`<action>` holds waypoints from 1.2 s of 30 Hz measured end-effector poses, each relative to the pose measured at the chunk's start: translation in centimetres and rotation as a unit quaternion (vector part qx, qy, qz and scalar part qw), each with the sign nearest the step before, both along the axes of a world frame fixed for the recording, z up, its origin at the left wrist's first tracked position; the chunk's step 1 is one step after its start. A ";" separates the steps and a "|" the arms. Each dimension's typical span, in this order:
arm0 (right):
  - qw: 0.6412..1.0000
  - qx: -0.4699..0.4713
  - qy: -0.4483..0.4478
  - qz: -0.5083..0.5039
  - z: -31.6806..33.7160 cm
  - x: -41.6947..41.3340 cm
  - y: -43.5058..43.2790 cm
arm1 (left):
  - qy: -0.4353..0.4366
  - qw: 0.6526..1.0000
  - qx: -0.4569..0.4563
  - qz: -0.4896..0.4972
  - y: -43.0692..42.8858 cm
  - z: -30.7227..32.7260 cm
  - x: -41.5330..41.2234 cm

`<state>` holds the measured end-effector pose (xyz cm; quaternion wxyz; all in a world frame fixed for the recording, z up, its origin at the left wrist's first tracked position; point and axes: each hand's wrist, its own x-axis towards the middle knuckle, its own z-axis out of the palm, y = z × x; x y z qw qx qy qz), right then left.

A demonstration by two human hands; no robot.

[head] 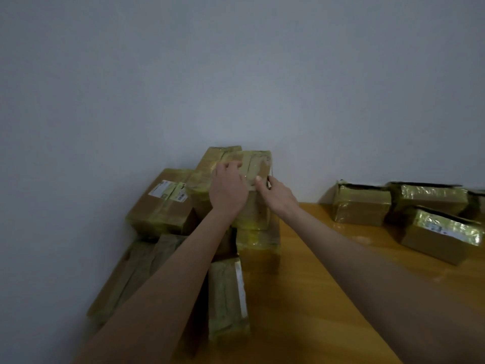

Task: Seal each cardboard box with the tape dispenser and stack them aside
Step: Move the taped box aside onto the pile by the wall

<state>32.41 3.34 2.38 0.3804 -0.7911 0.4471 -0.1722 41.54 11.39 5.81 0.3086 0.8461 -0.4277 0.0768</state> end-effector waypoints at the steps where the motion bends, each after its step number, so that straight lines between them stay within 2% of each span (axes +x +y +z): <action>1: 1.000 -0.001 -0.015 0.000 0.1 -0.5 -0.1 | -0.011 1.000 -0.003 -0.011 -0.3 0.1 -0.4; 5: 0.998 -0.049 -0.007 -0.050 0.6 -3.5 -1.3 | -0.062 0.997 0.000 -0.040 -2.6 0.7 -2.9; 8: 0.992 -0.091 0.059 -0.065 0.4 -7.0 -2.7 | -0.108 0.990 0.028 -0.091 -4.6 0.1 -5.7; 11: 0.986 -0.095 0.105 -0.091 -0.3 -10.9 -3.9 | -0.133 0.976 0.076 -0.153 -6.3 -1.4 -8.7; 15: 0.979 -0.098 0.142 -0.111 -1.5 -16.4 -5.3 | -0.119 0.965 0.136 -0.193 -8.3 -3.9 -13.0; 20: 0.971 -0.114 0.181 -0.106 -3.0 -25.4 -8.0 | -0.089 0.954 0.207 -0.197 -11.6 -6.6 -20.3; 23: 0.972 -0.108 0.187 -0.097 -4.2 -31.6 -10.4 | -0.037 0.957 0.214 -0.195 -14.4 -7.9 -26.1; 27: 0.972 -0.091 0.196 -0.086 -5.8 -39.9 -13.5 | 0.109 0.959 0.188 -0.184 -17.4 -9.7 -35.0; 30: 0.975 -0.076 0.186 -0.095 -7.0 -44.8 -15.5 | 0.170 0.952 0.187 -0.174 -18.5 -11.3 -40.6; 36: 0.977 -0.024 0.191 -0.089 -8.9 -49.2 -19.5 | 0.260 0.954 0.128 -0.080 -21.1 -12.6 -43.5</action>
